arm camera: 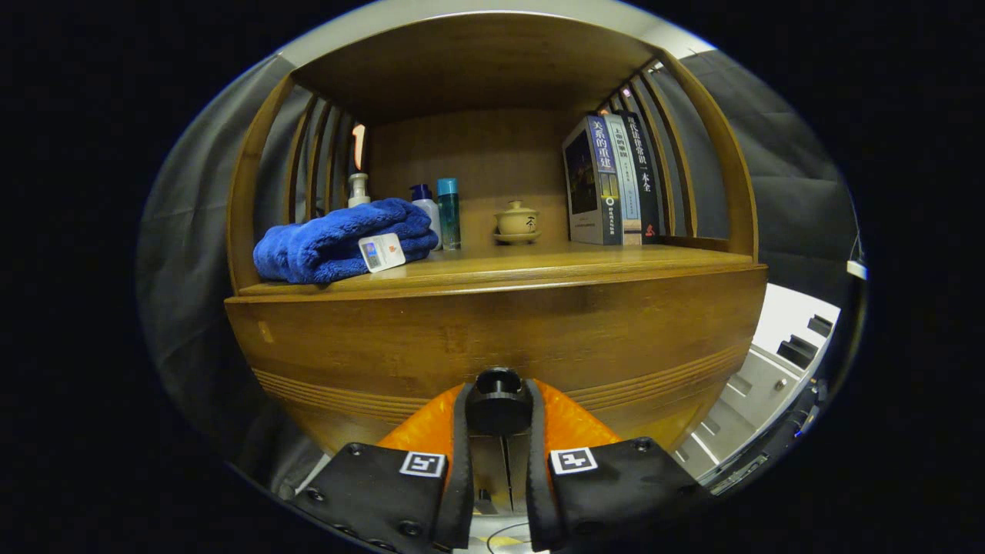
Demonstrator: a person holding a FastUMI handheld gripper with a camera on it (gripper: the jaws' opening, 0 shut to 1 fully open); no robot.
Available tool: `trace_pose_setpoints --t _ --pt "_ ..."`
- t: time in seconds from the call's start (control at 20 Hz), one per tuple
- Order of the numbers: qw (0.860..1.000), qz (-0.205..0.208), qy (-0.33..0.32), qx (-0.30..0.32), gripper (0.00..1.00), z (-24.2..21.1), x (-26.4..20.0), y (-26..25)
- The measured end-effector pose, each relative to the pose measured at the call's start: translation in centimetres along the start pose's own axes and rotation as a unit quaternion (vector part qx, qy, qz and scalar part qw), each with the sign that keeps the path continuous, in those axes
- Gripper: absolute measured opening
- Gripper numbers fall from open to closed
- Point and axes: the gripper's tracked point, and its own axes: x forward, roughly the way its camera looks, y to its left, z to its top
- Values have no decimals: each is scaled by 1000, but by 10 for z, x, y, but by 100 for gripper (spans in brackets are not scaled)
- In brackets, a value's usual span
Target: Pull open the drawer, take out the items inside it, and place them on the countertop above the cabinet.
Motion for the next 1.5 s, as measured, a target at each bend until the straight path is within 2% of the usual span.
trace_pose_setpoints --t 0.9,1.5 --pt "1000 6 20 9 36 -26 -106 0" --pt "999 -4 34 21 36 -36 -140 -1"
